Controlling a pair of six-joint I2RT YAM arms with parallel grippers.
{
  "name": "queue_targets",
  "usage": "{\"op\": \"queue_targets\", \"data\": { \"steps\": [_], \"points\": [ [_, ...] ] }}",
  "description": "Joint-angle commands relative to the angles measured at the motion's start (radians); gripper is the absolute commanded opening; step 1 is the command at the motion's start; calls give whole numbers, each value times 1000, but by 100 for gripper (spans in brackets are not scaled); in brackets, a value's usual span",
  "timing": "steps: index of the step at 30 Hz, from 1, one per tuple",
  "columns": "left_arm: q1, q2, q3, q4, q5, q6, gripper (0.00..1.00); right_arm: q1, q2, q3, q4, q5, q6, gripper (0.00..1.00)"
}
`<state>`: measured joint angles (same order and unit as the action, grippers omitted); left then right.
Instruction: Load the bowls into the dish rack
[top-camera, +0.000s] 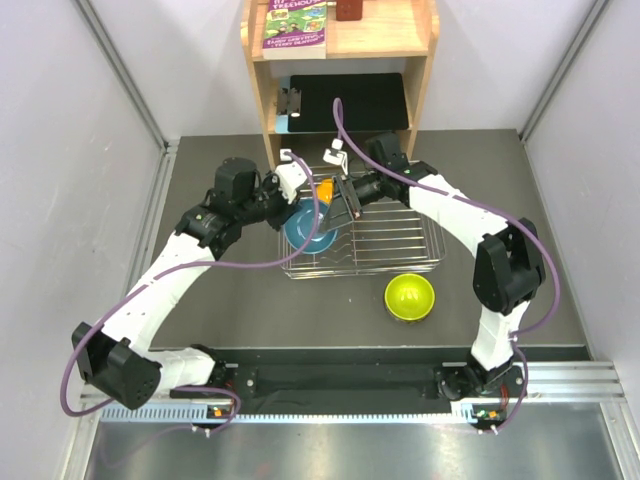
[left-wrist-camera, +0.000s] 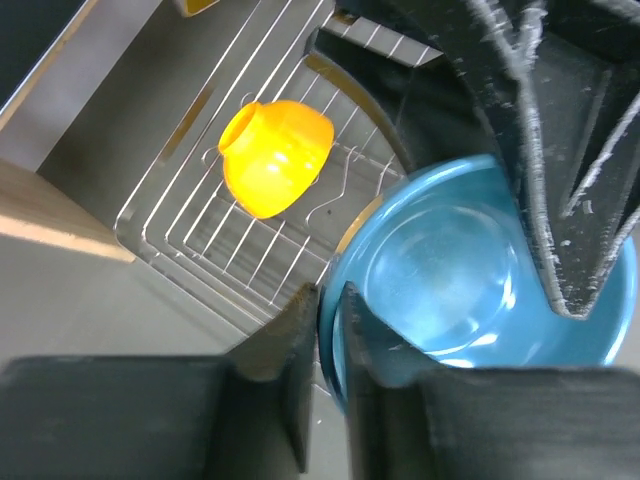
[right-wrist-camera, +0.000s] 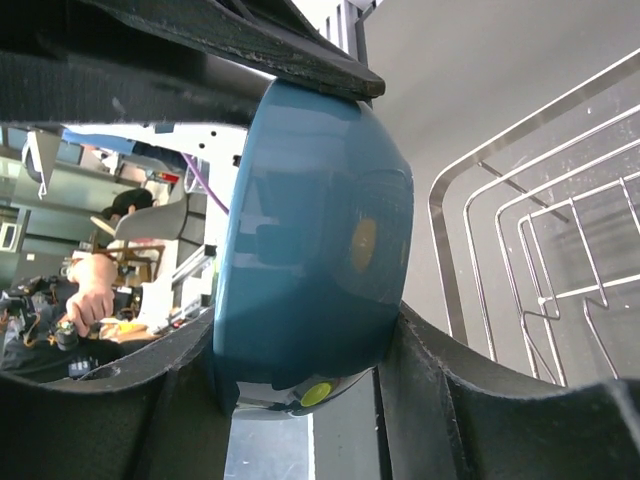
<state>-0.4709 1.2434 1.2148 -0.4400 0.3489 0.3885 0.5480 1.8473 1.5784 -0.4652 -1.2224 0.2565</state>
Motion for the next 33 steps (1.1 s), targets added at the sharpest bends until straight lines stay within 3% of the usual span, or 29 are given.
{"op": "queue_targets", "data": {
  "steps": [1, 6, 16, 24, 33],
  "points": [
    [-8, -15, -14, 35, 85, -13, 28, 17, -10, 34, 56, -66, -30, 4],
    [-8, -27, -15, 12, 154, 6, 47, 15, -8, 29, 57, -51, -31, 0],
    [-5, -35, -9, 24, 114, -13, 62, 9, -16, 8, 63, 6, -34, 0],
    [20, -68, -3, 34, 131, -40, 99, -3, -22, -9, 65, 75, -42, 0],
    [60, -114, -32, 35, 105, -40, 99, -23, -34, -18, 60, 155, -52, 0]
  ]
}}
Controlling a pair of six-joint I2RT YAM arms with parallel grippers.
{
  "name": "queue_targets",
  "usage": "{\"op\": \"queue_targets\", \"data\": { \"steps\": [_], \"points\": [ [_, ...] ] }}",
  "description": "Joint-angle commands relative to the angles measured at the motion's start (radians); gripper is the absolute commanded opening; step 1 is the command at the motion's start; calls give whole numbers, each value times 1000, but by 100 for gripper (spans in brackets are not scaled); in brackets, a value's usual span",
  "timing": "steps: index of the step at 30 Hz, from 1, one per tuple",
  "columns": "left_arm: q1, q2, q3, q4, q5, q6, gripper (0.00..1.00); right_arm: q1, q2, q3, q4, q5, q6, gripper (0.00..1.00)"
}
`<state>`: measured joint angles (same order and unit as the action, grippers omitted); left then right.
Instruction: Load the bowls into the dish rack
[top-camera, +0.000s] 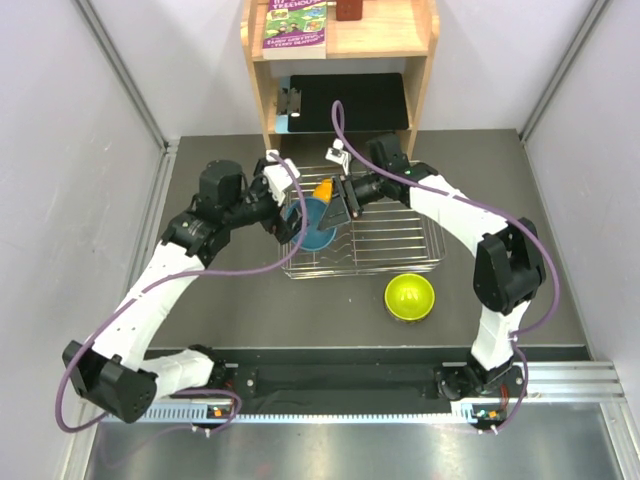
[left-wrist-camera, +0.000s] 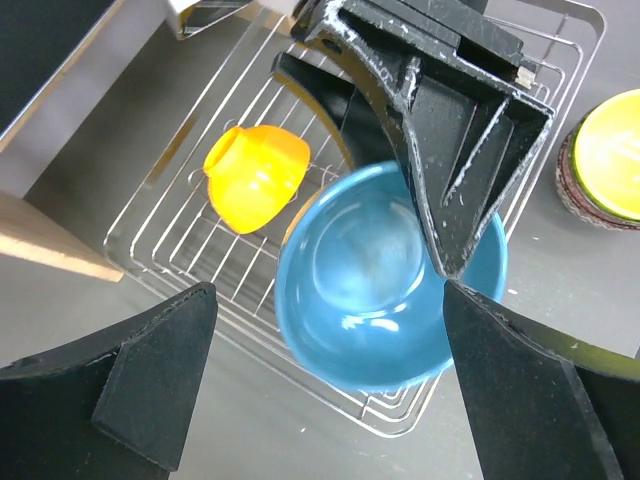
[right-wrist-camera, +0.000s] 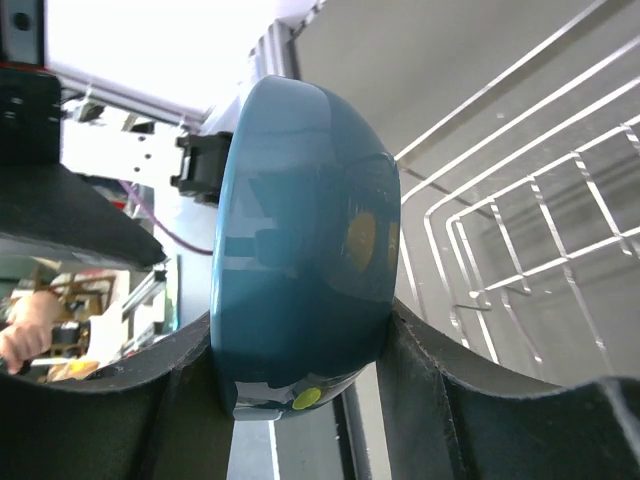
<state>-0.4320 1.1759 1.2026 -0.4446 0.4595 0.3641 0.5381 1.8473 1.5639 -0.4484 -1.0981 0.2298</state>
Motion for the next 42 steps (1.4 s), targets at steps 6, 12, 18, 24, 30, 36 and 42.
{"op": "queue_targets", "data": {
  "steps": [6, 12, 18, 24, 30, 36, 42],
  "points": [
    [97, -73, -20, 24, 7, -27, 99, -32, -59, 28, -47, 157, -116, 0],
    [248, -88, -35, -16, 94, -39, 99, -43, -76, 56, -102, 263, -199, 0],
    [390, -139, -77, -75, 153, -27, 99, -44, -95, 120, -183, 391, -291, 0],
    [483, -176, -120, -131, 137, -13, 99, -36, -120, 192, -252, 578, -394, 0],
    [526, -188, -173, -158, 94, -30, 99, -15, -114, 239, -334, 748, -529, 0],
    [576, -197, -205, -164, 84, -51, 99, 45, -126, 199, -343, 909, -641, 0],
    [598, -213, -232, -161, 82, -73, 99, 129, -138, 147, -309, 1046, -710, 0]
  ]
}}
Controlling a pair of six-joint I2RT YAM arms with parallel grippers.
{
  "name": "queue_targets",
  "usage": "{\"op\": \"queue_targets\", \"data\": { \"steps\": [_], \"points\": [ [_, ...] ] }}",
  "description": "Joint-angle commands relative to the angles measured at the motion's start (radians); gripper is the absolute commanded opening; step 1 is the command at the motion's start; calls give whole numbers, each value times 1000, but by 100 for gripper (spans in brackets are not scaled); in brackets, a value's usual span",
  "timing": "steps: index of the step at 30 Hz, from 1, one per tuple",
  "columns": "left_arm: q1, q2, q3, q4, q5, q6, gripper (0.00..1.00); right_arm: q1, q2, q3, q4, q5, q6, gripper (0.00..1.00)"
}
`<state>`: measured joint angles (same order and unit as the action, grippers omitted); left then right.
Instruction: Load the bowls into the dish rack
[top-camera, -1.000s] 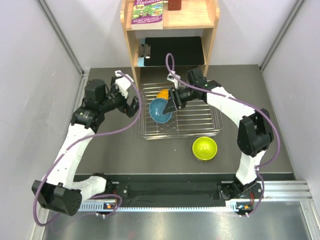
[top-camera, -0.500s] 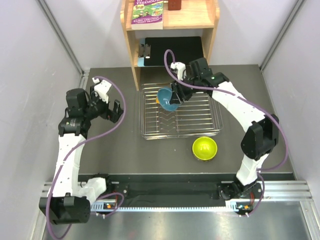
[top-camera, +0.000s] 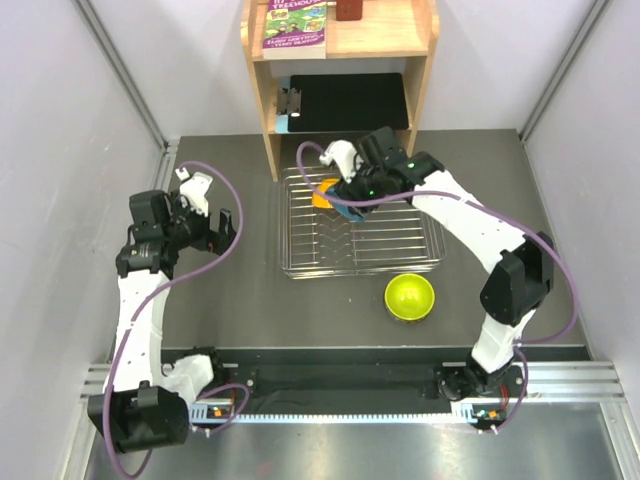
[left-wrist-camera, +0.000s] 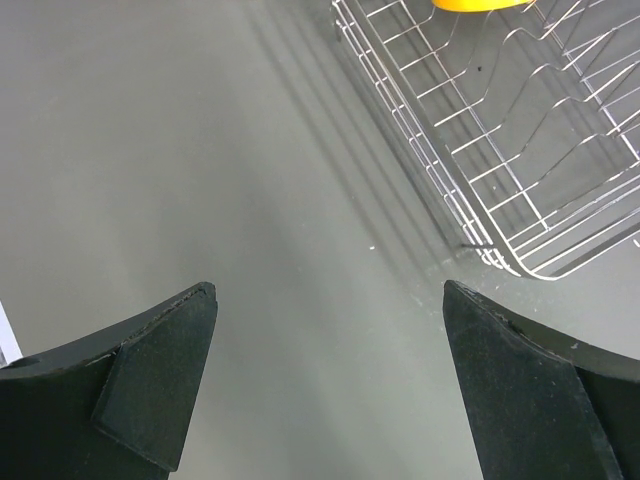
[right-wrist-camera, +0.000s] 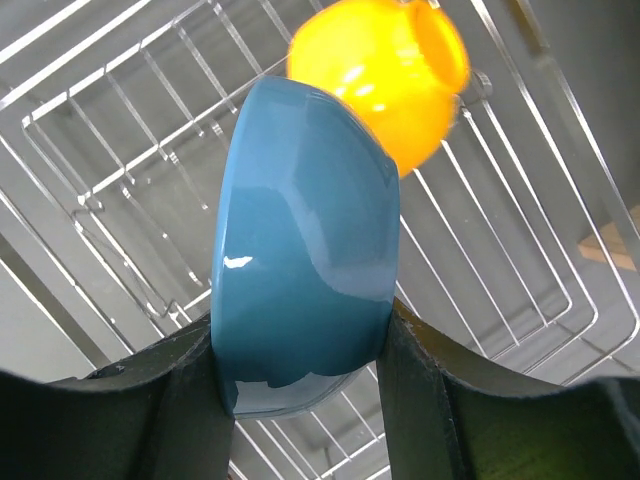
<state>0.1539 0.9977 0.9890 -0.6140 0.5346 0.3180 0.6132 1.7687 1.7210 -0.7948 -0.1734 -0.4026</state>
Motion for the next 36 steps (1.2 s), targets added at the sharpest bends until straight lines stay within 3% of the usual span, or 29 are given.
{"op": "queue_targets", "data": {
  "steps": [1, 17, 36],
  "points": [
    [13, -36, -24, 10, 7, -30, 99, 63, -60, -15, 40, 133, -91, 0],
    [29, -73, -70, 33, 11, -49, 99, 195, -54, -80, 140, 365, -196, 0],
    [52, -91, -81, 56, 7, -69, 99, 232, -29, -182, 201, 419, -251, 0]
  ]
}}
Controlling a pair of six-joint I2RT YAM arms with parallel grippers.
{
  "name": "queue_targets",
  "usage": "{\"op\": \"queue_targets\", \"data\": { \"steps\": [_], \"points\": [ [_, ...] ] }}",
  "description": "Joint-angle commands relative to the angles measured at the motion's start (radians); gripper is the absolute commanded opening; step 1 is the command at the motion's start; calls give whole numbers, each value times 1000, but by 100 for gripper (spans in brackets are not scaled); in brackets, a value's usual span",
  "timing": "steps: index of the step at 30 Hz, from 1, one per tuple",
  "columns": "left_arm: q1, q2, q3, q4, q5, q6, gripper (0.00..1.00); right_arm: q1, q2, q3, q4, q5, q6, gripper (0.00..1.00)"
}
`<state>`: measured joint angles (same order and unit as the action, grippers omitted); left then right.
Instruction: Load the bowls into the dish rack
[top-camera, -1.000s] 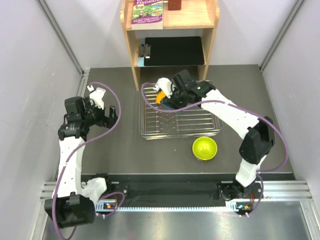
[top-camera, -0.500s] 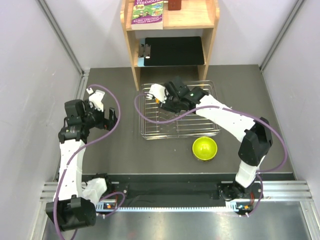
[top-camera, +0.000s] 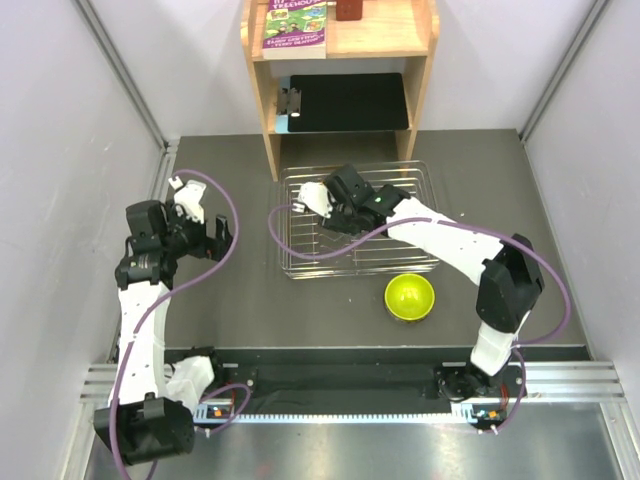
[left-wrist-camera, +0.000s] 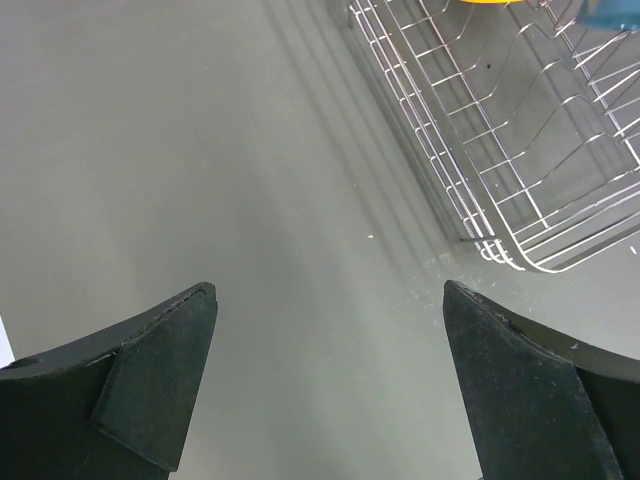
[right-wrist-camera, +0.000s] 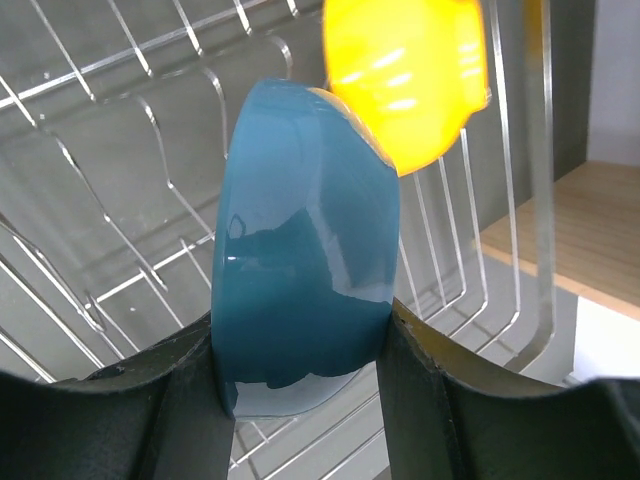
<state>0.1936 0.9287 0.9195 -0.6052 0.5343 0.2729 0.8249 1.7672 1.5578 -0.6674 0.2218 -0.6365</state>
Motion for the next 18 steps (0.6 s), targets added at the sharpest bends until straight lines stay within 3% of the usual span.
{"op": "queue_targets", "data": {
  "steps": [1, 18],
  "points": [
    [17, -22, -11, 48, 9, -26, 99, 20, -28, -27, 78, 24, -19, 0],
    [53, -21, -19, 53, 33, -29, 99, 62, 57, 8, 107, 48, -38, 0]
  ]
}}
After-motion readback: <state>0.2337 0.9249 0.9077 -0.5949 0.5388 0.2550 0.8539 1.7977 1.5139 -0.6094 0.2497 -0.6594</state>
